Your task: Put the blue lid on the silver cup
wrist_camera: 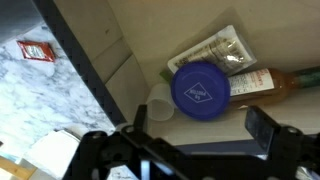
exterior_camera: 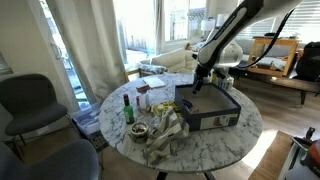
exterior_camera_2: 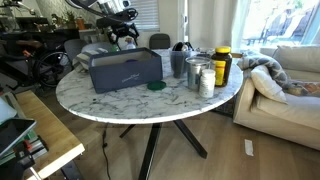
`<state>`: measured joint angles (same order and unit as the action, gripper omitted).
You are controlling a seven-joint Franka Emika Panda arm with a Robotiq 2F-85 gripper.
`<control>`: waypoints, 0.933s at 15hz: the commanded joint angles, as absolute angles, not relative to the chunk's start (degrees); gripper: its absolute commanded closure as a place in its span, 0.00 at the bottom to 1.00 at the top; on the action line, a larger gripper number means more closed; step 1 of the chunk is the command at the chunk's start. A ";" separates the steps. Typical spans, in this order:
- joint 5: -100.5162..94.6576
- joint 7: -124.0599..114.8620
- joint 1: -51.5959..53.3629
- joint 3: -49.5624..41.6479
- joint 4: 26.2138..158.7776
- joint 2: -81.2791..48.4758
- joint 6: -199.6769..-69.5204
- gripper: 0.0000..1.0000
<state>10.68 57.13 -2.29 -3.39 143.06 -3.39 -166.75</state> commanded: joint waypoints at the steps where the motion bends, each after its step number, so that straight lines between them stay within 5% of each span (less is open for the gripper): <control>1: 12.00 55.58 -1.45 -2.22 143.92 -7.78 -171.19 0.00; 5: 20.80 59.58 -3.90 3.64 144.60 -9.46 -172.40 0.00; 14: 17.39 53.79 0.03 0.38 142.21 -16.86 -181.51 0.00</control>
<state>18.04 55.94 -1.71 1.73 143.88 -12.17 -177.07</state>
